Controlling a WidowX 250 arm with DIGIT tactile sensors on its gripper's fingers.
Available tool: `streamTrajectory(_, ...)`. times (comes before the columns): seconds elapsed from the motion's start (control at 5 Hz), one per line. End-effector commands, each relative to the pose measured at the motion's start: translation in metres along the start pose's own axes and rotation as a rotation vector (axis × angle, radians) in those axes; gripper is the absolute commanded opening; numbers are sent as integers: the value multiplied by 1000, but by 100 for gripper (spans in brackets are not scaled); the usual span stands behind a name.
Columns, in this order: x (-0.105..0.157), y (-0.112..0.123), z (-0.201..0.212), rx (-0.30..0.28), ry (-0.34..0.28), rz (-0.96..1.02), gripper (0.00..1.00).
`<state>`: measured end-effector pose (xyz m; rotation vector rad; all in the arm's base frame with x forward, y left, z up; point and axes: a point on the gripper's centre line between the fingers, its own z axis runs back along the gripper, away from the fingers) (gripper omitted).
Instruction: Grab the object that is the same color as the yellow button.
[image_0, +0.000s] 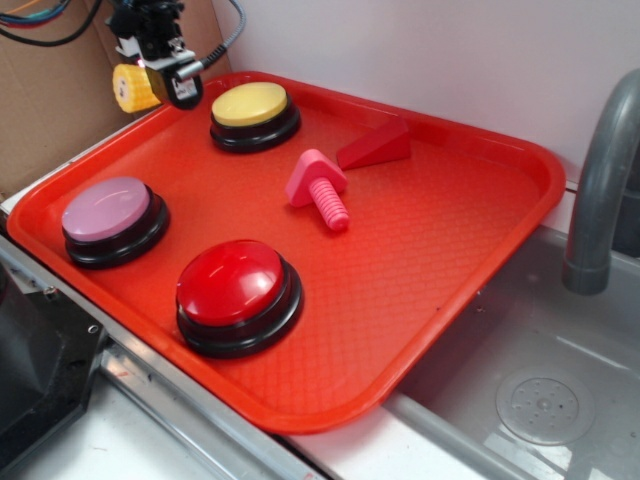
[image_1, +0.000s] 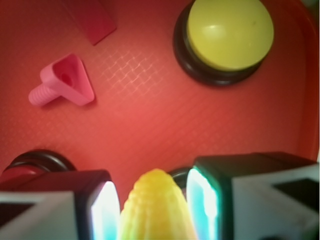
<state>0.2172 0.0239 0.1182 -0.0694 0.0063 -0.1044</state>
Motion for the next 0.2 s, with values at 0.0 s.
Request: streamTrajectory(0.0,19,-24,5,43,-18,5,0)
